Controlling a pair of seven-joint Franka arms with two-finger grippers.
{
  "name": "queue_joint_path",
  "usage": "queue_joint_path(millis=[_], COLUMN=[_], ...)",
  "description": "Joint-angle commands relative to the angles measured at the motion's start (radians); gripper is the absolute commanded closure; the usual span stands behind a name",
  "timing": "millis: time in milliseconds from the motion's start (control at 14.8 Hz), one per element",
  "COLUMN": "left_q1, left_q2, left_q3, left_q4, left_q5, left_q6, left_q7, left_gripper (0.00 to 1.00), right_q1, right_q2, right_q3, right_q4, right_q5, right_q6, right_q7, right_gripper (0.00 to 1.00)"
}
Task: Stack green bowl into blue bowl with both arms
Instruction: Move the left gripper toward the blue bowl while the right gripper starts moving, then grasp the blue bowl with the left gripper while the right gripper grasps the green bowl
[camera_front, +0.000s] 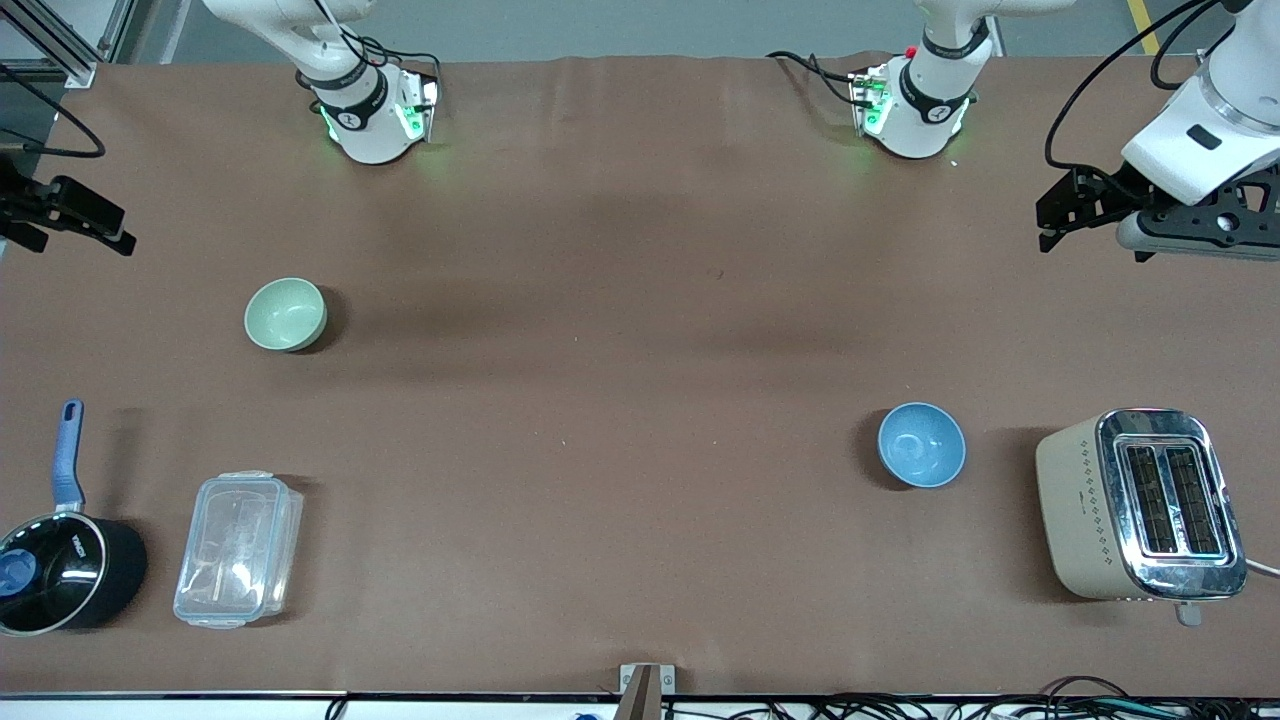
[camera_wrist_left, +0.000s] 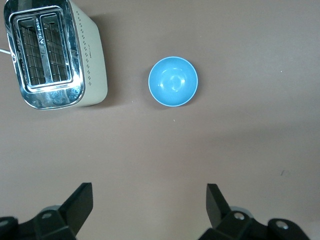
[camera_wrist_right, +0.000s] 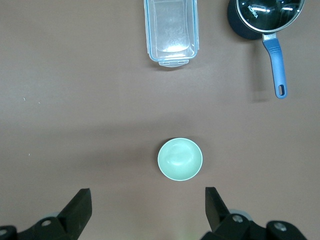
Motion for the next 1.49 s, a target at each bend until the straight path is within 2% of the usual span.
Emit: queue_joint_path(millis=[0, 271, 407, 610, 881, 1153, 1288, 1356, 1424], left_q1=[0.002, 0.001, 0.005, 0.048, 0.056, 0.062, 0.064, 0.064, 0.065], left_q2=[0.018, 0.102, 0.186, 0.336, 0.488, 0.614, 0.665, 0.686, 0.703], left_q3=[0.001, 0.001, 0.003, 0.014, 0.014, 0.014, 0.012, 0.011, 0.011], left_q4=[0.033, 0.08, 0.078, 0.047, -0.012, -0.017, -0.019, -0.019, -0.019], left_q5=[-0.012, 0.002, 0.005, 0.005, 0.003, 0.002, 0.002, 0.002, 0.002], left_q6=[-0.025, -0.025, 0.01, 0.176, 0.412, 0.512, 0.563, 0.579, 0.598], left_q7=[0.001, 0.01, -0.002, -0.004, -0.007, -0.056, -0.056, -0.056, -0.056], left_gripper=[0.0, 0.0, 0.0, 0.0, 0.0, 0.0, 0.0, 0.02, 0.08], right_q1=[-0.009, -0.009, -0.009, -0.02, -0.063, -0.141, -0.162, -0.176, -0.204], right_q2=[-0.006, -0.004, -0.004, -0.001, -0.006, -0.006, 0.006, 0.049, 0.097], right_q3=[0.006, 0.006, 0.006, 0.006, 0.006, 0.006, 0.006, 0.006, 0.006], right_q4=[0.002, 0.001, 0.001, -0.031, -0.239, -0.494, -0.548, -0.568, -0.583], right_q5=[0.009, 0.014, 0.014, 0.016, 0.016, 0.017, 0.017, 0.019, 0.019], right_q6=[-0.002, -0.004, -0.005, -0.007, 0.109, 0.327, 0.371, 0.404, 0.444], right_q7=[0.011, 0.01, 0.009, -0.001, -0.012, -0.087, -0.092, -0.099, -0.116], right_gripper=[0.0, 0.0, 0.0, 0.0, 0.0, 0.0, 0.0, 0.0, 0.0])
